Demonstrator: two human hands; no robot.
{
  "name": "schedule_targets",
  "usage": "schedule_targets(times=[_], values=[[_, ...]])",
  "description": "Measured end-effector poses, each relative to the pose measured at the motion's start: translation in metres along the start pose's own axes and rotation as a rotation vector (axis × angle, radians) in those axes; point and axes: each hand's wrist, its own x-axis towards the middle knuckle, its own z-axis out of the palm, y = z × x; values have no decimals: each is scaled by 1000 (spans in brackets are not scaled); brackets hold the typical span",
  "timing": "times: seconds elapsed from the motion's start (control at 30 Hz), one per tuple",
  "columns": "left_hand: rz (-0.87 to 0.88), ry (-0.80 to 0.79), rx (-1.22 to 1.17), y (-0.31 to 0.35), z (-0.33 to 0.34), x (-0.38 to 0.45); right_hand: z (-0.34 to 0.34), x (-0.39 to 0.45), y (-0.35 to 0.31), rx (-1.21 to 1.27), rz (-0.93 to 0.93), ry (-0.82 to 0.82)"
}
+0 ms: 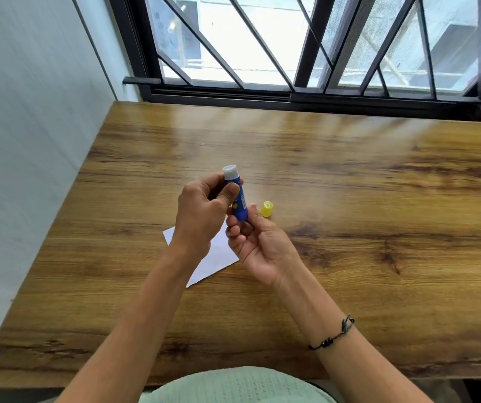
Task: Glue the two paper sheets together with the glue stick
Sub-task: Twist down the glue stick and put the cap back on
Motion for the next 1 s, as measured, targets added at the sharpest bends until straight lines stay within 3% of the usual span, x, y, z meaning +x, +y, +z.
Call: schedule_targets(times=[0.17, 0.37, 0.6, 0.83, 1.0], values=[[5, 0, -2, 1, 0, -2, 0, 2, 3, 39, -107, -21], [10, 22, 4, 2, -2, -3, 2, -3, 3, 47, 25, -17], [32, 28, 9, 4, -3, -6, 1, -3, 2, 59, -92, -57], [37, 34, 10, 5, -5, -8, 3, -8, 3, 16, 30, -49], [39, 25, 23, 7, -5, -9, 3, -5, 2, 69, -53, -75]])
